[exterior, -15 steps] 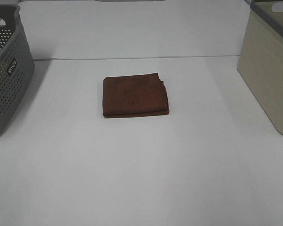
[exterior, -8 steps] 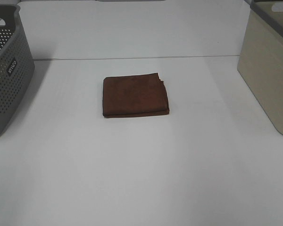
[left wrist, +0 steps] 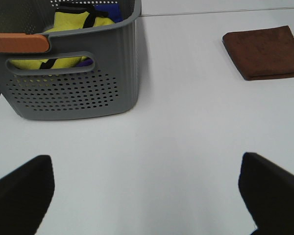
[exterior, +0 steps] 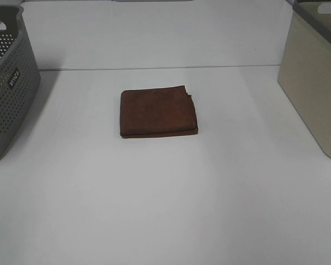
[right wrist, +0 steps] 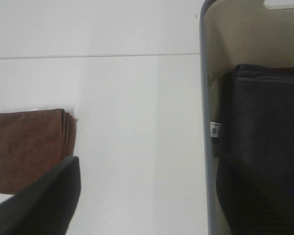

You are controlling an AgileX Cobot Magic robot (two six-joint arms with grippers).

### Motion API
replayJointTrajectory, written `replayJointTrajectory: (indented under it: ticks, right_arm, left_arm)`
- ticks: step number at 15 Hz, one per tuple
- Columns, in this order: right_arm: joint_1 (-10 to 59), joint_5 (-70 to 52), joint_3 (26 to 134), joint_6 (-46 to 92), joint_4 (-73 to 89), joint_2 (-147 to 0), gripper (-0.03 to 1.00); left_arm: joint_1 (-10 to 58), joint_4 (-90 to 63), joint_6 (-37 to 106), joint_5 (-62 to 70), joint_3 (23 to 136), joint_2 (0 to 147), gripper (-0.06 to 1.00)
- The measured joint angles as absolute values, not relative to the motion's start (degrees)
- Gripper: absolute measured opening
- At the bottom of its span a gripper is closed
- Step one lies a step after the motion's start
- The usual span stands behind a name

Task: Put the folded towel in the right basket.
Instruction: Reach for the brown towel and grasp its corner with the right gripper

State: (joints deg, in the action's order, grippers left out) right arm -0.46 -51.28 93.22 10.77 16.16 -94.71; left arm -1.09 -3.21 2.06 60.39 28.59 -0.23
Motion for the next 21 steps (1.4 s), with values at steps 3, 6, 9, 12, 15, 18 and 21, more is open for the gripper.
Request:
replayJointTrajectory:
  ticks: [3, 6, 9, 12, 15, 18, 21]
  right_arm:
    - [0.1, -57.9, 101.5, 13.1, 20.0, -104.9, 0.73]
    - [6.0, -58.9, 106.4, 13.5, 16.6, -112.5, 0.73]
    - [8.3, -59.3, 107.4, 13.5, 17.8, -118.3, 0.73]
    - [8.3, -59.2, 107.4, 13.9, 23.8, -125.0, 0.73]
    - [8.3, -60.2, 109.1, 17.1, 30.8, -131.4, 0.73]
    - [8.3, -65.4, 114.5, 18.0, 35.8, -138.5, 0.73]
    - [8.3, -67.8, 117.4, 18.0, 39.9, -143.0, 0.73]
  left_arm:
    - [-1.1, -3.2, 2.1, 60.4, 28.6, -0.2, 0.97]
    - [-1.1, -3.2, 2.1, 60.4, 28.6, -0.2, 0.97]
    - [-1.1, -3.2, 2.1, 60.4, 28.6, -0.2, 0.97]
    - [-1.1, -3.2, 2.1, 60.4, 28.6, -0.2, 0.97]
    - [-1.1, -3.2, 2.1, 60.4, 28.6, -0.2, 0.97]
    - [-1.1, -3.2, 2.1, 60.4, 28.6, -0.2, 0.97]
    - [-1.1, -3.2, 2.1, 60.4, 28.6, -0.2, 0.97]
